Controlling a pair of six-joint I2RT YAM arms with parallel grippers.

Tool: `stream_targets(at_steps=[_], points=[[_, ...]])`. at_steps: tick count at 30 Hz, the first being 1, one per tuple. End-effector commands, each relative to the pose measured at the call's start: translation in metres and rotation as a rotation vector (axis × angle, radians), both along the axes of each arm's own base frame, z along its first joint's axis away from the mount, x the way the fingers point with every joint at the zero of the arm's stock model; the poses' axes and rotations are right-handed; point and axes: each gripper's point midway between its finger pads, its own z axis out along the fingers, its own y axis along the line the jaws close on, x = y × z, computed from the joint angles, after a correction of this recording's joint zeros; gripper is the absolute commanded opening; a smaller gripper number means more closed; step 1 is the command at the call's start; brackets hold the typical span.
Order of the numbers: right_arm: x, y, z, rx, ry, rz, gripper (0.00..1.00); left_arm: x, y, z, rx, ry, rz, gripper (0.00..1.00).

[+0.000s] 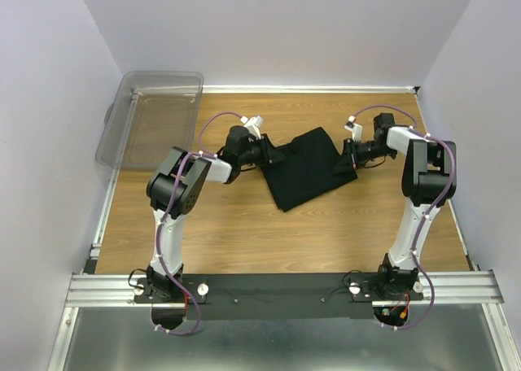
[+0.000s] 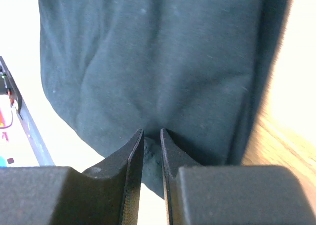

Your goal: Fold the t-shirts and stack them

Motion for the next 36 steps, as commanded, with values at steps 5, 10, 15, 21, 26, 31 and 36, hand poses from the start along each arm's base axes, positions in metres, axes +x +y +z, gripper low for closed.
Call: stream_targets(at_steps=[5,10,15,21,26,31,36], points=[[-0.013,-0.016,-0.026,-0.026,0.094,-0.025,0.25,0.026,0.057,-0.023,0.103,0.091,0.153,0.32],[-0.015,-0.025,-0.029,-0.047,0.1,-0.042,0.25,0.044,0.074,-0.034,0.147,0.122,0.202,0.32],[-0.018,-0.029,-0.02,-0.052,0.055,-0.008,0.27,0.055,0.076,-0.014,0.152,0.045,0.183,0.32],[-0.006,-0.033,0.044,-0.069,-0.156,0.055,0.45,0.06,0.085,0.097,0.181,-0.287,0.185,0.33],[0.006,-0.049,0.056,-0.183,-0.226,0.015,0.63,0.029,0.127,0.221,0.242,-0.641,0.349,0.36],[0.034,-0.066,0.032,-0.276,-0.223,-0.131,1.0,-0.032,0.166,0.267,0.22,-0.783,0.46,0.54],[0.046,-0.057,0.004,-0.203,-0.1,-0.172,0.99,-0.099,0.201,0.3,0.149,-0.861,0.544,0.71]])
